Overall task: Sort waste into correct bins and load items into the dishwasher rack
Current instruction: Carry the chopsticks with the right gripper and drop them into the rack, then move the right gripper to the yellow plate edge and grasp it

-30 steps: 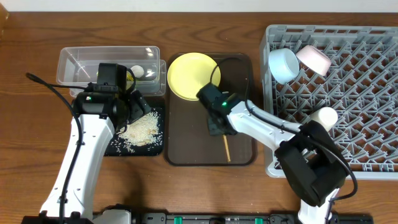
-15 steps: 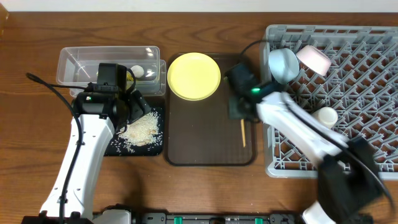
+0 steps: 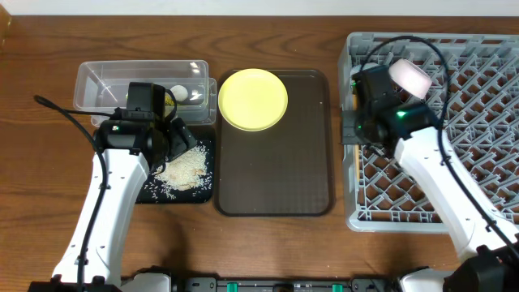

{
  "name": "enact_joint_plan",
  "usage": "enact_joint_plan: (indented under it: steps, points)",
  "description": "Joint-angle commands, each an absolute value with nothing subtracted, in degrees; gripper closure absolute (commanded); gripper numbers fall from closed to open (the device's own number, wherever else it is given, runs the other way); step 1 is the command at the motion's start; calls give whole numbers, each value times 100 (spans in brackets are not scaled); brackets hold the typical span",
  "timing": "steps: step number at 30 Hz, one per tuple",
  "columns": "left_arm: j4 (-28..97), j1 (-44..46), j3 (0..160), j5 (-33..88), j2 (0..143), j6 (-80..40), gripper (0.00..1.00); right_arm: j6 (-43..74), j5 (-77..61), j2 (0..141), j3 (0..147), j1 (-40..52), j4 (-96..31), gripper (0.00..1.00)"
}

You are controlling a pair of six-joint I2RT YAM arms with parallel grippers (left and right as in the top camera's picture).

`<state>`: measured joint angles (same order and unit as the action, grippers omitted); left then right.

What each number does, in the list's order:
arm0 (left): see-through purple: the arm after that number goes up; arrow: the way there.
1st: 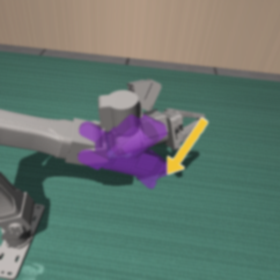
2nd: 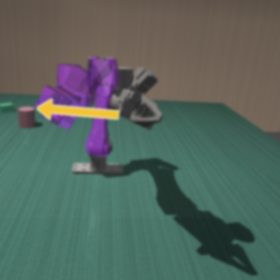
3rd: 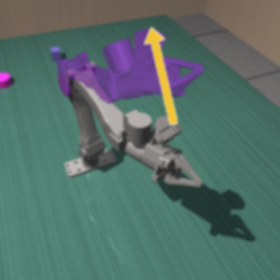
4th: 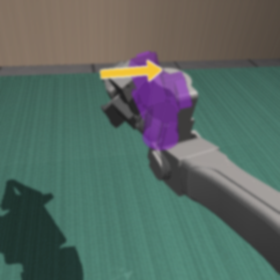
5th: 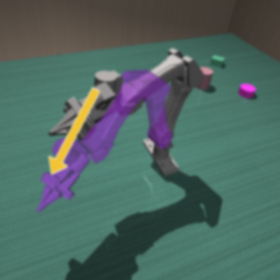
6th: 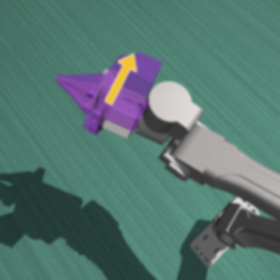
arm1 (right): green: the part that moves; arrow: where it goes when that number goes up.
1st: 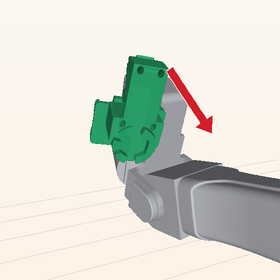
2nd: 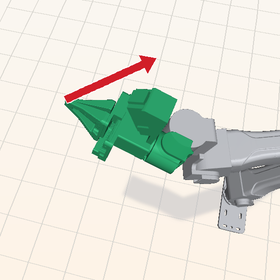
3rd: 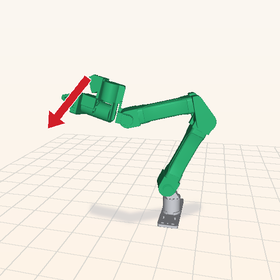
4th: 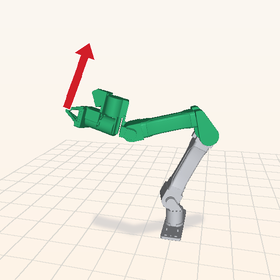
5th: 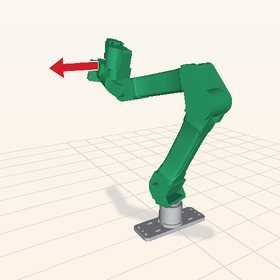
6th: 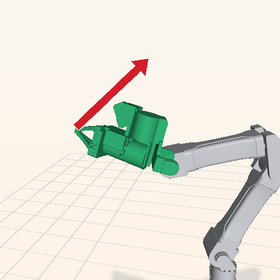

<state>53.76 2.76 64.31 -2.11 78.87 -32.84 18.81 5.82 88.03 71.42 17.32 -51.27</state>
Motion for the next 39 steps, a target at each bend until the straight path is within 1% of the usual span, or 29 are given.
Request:
enact_joint_plan:
  steps: [1,7,16,19,20,23,25,33,36,39]
  points:
    - [5391,248,6477,-303,7854,-3310,1,1747,576,8814,6960,1503,-5164,99]
    - [5376,248,6477,-305,7854,-3310,1,1466,554,8814,6613,1389,-5129,99]
    - [5369,248,6477,-305,7854,-3310,1,1470,558,8814,6337,1389,-4814,98]
    - [5369,248,6477,-305,7854,-3310,1,1470,556,8814,6337,1389,-4668,92]
    - [5369,248,6477,-305,7854,-3310,1,1470,556,8814,6337,1389,-4611,88]
    - [5369,248,6477,-305,7854,-3310,1,1470,556,8814,6337,1389,-4497,80]
    - [5369,248,6477,-305,7854,-3310,0,1446,576,8814,6337,1389,-4403,77]
    - [5369,248,6477,-305,7854,-3310,1,1446,447,8807,6359,1422,-3959,74]
    - [5369,248,6477,-305,7854,-3310,1,1321,-152,8805,6407,1485,-3409,72]
    - [5369,248,6477,-305,7854,-3310,0,1278,-919,8809,6407,1656,-2547,67]
